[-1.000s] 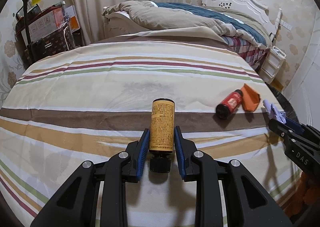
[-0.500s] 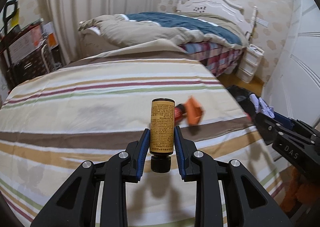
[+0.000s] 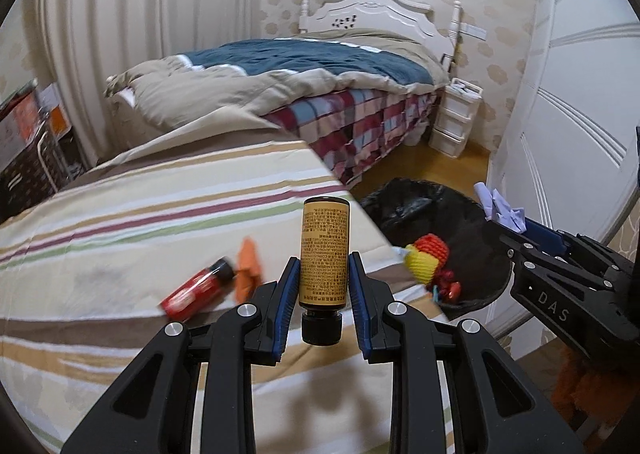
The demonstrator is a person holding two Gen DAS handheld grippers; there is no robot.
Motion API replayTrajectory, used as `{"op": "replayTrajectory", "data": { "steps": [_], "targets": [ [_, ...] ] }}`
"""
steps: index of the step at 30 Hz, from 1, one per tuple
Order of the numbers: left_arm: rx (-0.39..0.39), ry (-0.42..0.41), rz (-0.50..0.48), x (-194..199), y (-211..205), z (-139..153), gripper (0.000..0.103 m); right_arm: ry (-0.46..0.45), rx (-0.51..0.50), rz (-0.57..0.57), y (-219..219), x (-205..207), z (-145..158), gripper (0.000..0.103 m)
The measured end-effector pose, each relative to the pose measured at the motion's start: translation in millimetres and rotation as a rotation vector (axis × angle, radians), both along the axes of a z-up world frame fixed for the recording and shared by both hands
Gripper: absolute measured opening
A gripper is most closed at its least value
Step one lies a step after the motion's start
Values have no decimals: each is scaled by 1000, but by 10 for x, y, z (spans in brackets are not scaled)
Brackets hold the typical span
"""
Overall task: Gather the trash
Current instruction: 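Carry the gold bottle and lavender cloth over the black bin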
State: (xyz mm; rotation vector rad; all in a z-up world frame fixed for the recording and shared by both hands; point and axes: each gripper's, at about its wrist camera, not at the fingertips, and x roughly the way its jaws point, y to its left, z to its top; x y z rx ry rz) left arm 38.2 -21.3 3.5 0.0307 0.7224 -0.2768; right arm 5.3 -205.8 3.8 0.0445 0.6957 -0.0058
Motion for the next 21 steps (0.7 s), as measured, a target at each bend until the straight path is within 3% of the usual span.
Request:
{"op": "replayTrajectory", "data": {
  "steps": [21],
  "targets": [
    [87,17,-62,580,-976,-231,27,16,20,-100,-749,394,-181,39]
  ]
}}
